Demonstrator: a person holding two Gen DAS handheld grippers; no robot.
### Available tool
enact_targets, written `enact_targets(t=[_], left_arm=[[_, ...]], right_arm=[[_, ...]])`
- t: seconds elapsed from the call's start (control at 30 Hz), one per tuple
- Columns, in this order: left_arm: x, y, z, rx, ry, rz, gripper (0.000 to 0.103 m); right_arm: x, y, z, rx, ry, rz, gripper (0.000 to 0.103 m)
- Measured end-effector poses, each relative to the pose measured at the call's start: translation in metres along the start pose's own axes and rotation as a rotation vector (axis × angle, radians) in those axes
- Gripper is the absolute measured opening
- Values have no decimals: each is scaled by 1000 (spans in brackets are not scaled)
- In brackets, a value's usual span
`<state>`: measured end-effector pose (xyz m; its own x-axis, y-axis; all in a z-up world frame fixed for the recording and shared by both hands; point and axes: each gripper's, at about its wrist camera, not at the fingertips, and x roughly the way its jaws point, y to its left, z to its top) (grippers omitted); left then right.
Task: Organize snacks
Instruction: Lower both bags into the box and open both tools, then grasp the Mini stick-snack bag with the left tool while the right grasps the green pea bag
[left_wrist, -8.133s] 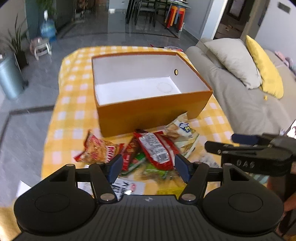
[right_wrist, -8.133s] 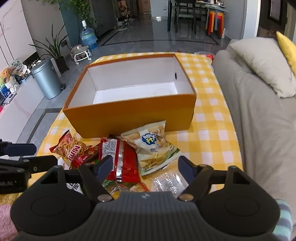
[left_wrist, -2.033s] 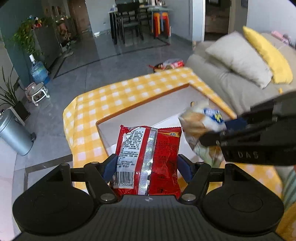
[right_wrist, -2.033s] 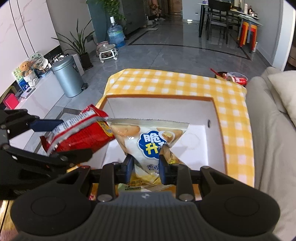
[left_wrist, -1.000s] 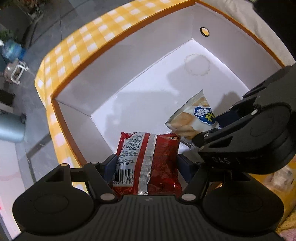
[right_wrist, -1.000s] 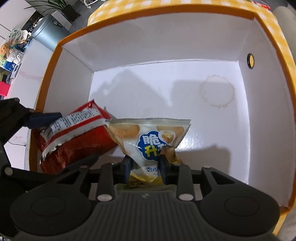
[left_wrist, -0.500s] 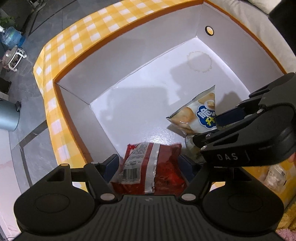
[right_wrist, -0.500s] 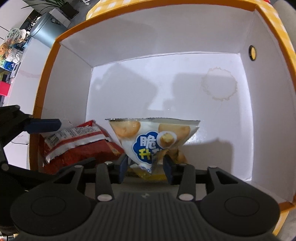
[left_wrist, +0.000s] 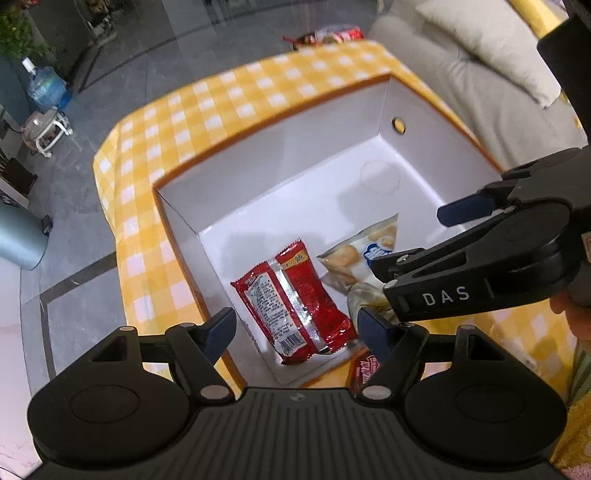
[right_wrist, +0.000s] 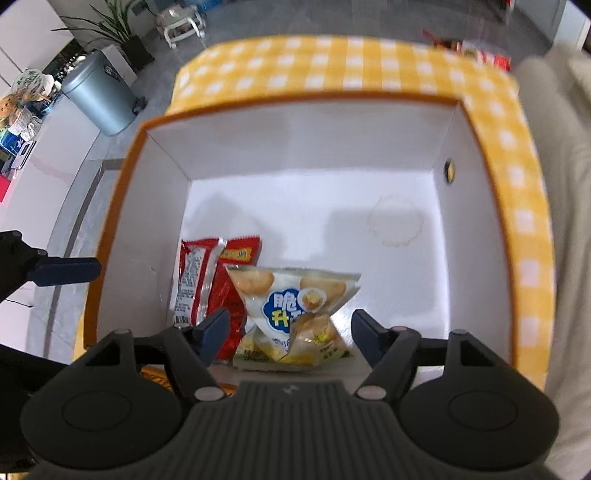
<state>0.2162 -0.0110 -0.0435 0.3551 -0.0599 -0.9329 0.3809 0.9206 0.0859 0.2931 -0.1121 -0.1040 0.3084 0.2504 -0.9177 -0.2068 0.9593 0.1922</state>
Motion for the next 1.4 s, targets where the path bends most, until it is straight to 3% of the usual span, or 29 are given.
enact_targets(t=[0.33, 0.6, 1.07, 1.4], left_arm=[[-44, -5, -33, -62, -146, 27, 88], [-56, -13, -67, -99, -195, 22, 88], [-47, -26, -128, -131, -167, -3, 88], [-42, -28, -156, -161, -137, -62, 88]], right_arm=[[-52, 11, -31, -24, -167, -16, 81], [-72, 16, -75, -22, -221, -13, 83], [-82, 17, -148, -3, -270, -51, 84], [-63, 0, -192, 81, -196, -20, 81]])
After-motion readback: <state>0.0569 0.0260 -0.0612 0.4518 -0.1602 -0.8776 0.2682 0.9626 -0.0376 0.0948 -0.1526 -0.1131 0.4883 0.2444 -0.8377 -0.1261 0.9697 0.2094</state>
